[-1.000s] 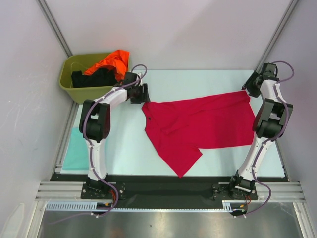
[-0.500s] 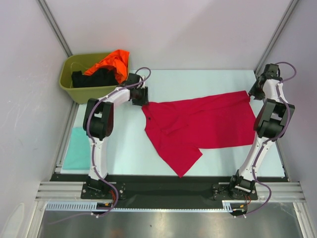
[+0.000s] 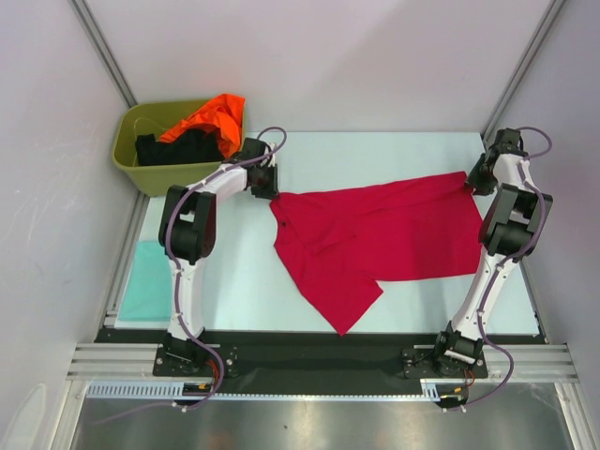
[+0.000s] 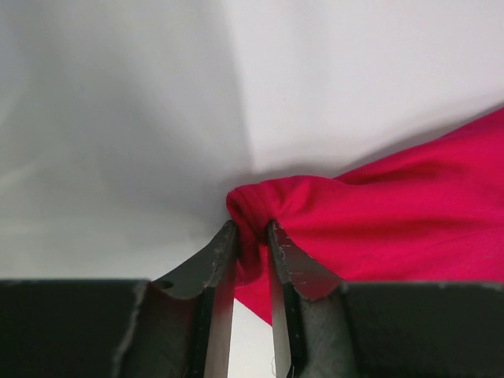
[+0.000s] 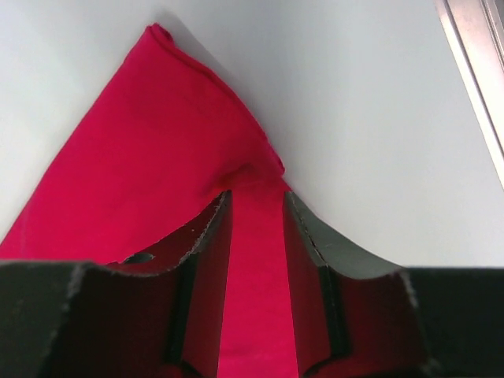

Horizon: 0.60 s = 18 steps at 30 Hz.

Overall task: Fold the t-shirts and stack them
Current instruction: Fold the tshirt

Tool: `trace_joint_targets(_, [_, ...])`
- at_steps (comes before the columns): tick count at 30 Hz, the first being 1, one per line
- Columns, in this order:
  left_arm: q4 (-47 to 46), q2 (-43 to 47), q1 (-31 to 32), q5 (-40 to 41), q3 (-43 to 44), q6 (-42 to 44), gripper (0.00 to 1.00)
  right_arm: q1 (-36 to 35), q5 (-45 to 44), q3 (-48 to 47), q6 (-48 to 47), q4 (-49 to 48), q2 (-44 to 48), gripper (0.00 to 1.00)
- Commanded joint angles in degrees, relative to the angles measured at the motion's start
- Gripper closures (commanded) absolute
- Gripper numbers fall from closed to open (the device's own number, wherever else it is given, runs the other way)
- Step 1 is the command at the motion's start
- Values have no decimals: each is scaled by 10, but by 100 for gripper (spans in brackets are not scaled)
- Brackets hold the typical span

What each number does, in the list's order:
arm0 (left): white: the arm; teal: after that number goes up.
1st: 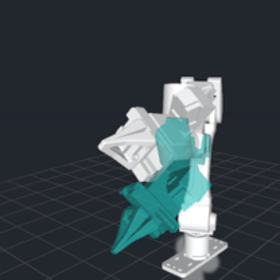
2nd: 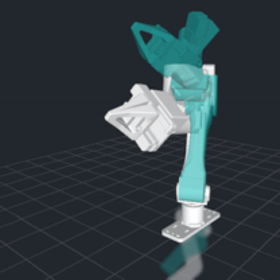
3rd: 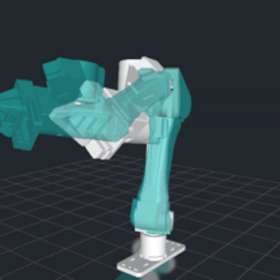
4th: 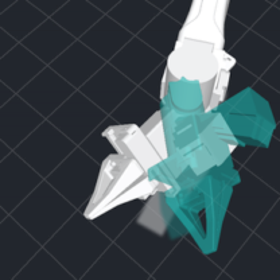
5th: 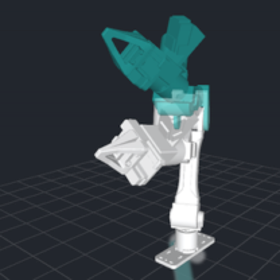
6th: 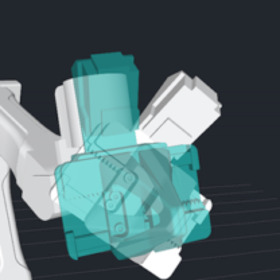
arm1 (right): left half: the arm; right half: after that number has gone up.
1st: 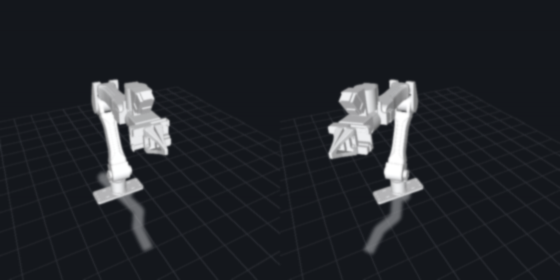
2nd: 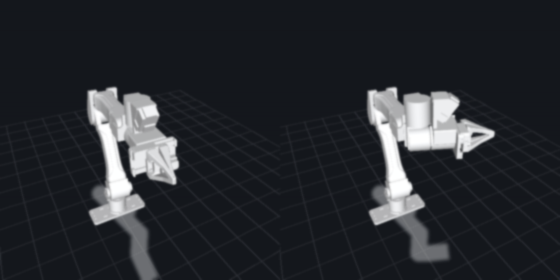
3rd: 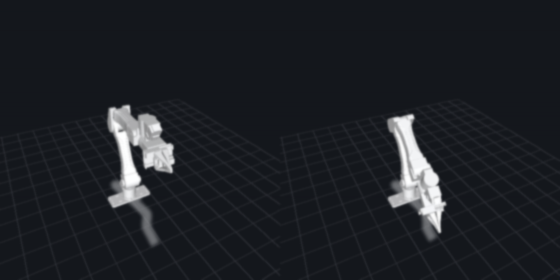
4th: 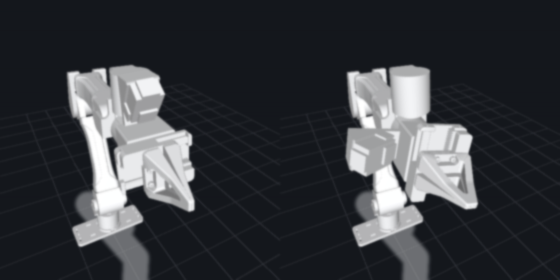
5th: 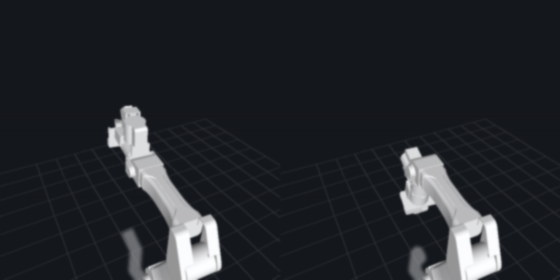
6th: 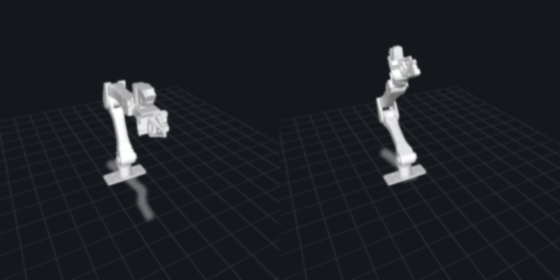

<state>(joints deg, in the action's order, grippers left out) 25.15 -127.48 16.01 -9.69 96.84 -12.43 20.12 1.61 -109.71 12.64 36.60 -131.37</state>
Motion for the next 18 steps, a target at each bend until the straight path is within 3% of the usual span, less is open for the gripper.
trace_joint_targets(1, [6, -1, 1, -7, 24, 6, 74, 6, 8, -38, 7, 0, -17, 62])
trace_joint_targets(18, [19, -11, 1, -8, 42, -2, 77, 24, 30, -79, 12, -24, -56, 63])
